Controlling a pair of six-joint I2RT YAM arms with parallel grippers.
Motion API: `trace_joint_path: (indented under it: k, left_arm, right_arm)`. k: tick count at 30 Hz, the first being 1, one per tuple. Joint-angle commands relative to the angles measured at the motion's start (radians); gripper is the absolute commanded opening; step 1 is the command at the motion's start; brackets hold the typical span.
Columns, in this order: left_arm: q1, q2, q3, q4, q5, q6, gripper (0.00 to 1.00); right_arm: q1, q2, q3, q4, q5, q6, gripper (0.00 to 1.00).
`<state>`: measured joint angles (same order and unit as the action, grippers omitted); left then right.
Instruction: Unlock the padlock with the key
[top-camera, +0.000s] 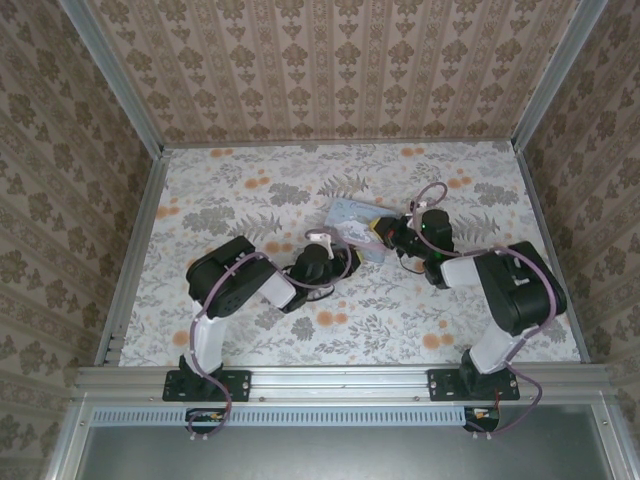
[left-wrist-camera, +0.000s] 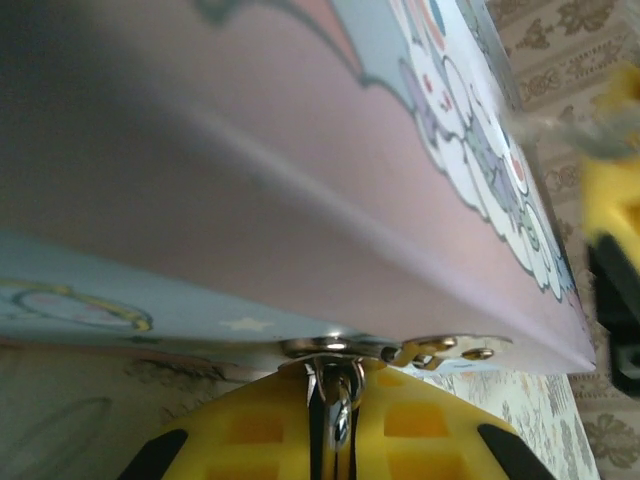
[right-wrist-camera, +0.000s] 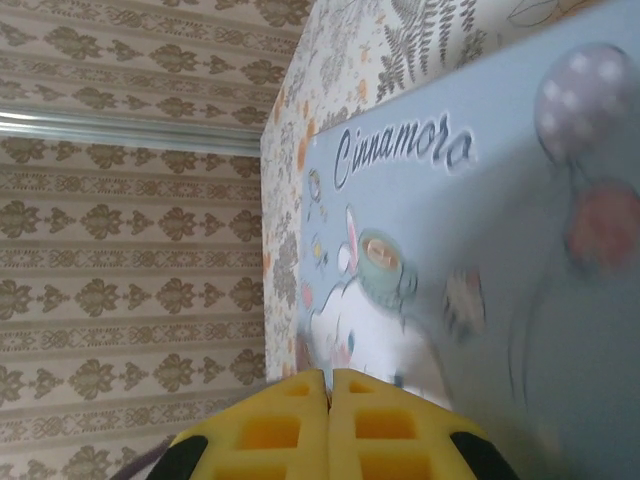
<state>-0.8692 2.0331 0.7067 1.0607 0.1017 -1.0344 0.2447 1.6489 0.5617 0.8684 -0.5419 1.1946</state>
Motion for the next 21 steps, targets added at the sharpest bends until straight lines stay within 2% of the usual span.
trace_joint_path:
  k: [1, 6, 12, 17, 21]
  left_arm:
    - [0.022, -0.031, -0.035, -0.093, -0.01, -0.051, 0.0]
    - [0.034, -0.081, -0.06, -0.122, 0.006, -0.082, 0.0]
    - [0.054, -0.142, -0.07, -0.169, 0.067, -0.12, 0.0]
    - [0.064, -0.164, -0.07, -0.17, 0.139, -0.178, 0.0]
    - [0.065, -0.151, -0.084, -0.109, 0.164, -0.246, 0.0]
  right_arm:
    - [-0.004, -0.156, -0.028, -0.147, -0.045, -0.064, 0.0]
    - [0.011, -0.382, -0.132, -0.268, -0.07, -0.111, 0.0]
    - [0.051, -0.574, -0.269, -0.345, -0.077, -0.12, 0.0]
    - [0.091, -0.682, -0.362, -0.398, -0.044, -0.101, 0.0]
    - [0.139, -0.677, -0.408, -0.386, 0.005, -0.076, 0.0]
